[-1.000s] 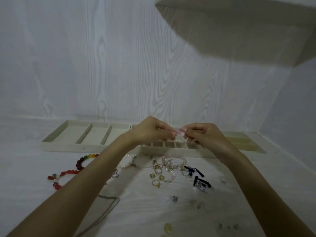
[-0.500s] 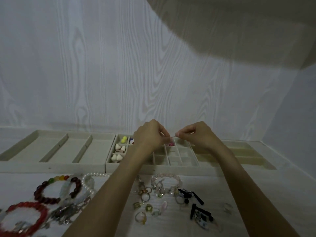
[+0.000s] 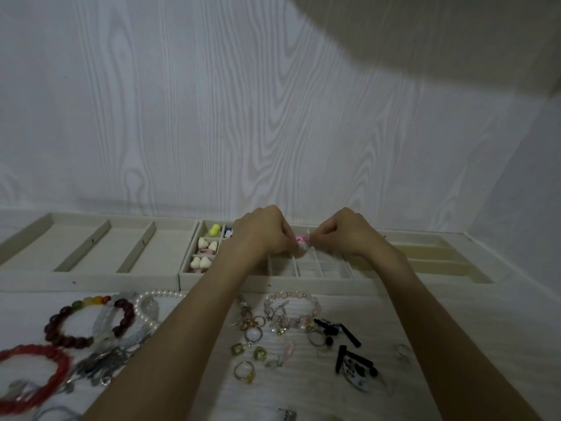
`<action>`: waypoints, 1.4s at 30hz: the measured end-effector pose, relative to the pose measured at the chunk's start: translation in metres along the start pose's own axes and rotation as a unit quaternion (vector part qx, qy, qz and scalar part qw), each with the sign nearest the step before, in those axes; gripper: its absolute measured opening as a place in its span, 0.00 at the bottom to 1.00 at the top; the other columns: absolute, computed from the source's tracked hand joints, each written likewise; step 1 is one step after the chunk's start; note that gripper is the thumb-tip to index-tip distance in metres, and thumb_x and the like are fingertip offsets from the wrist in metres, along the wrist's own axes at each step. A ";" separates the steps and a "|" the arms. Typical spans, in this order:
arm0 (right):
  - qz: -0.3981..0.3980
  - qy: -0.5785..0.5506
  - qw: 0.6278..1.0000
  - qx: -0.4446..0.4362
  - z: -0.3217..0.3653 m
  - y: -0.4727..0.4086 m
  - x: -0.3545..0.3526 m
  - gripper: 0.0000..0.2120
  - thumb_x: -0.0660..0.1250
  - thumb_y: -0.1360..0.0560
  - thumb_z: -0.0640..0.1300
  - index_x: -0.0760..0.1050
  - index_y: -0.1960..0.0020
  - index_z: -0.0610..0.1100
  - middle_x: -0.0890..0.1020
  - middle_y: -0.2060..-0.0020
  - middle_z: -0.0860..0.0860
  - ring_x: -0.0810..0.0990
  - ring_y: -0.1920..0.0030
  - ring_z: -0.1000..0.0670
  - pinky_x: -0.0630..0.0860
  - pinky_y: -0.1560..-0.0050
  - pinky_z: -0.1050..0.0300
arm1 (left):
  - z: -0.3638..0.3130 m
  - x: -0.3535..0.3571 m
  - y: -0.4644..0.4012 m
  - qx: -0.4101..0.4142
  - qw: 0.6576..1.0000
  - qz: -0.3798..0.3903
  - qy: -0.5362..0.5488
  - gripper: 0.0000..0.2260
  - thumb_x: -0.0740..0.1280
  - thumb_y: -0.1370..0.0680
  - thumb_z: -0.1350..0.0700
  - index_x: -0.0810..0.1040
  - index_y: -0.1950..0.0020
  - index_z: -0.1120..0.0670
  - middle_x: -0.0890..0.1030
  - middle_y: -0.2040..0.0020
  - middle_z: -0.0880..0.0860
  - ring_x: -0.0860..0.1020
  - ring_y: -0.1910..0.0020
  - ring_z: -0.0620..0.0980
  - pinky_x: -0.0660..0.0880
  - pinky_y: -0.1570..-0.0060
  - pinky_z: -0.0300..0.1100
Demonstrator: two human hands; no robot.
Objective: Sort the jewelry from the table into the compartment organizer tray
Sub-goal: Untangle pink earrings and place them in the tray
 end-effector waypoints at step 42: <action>0.111 0.254 0.956 -0.095 0.018 0.005 -0.003 0.24 0.54 0.22 0.33 0.79 0.41 0.57 0.60 0.71 0.57 0.58 0.69 0.55 0.55 0.68 0.64 | -0.008 -0.002 0.007 0.039 0.979 0.176 -0.098 0.15 0.54 0.18 0.49 0.78 0.38 0.40 0.72 0.30 0.49 0.69 0.33 0.52 0.65 0.32 0.48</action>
Point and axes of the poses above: each hand's wrist, its own y-axis away from the middle knuckle, its own x-axis out of the palm, z = x × y, the point moved 3 cm from there along -y, towards the middle knuckle
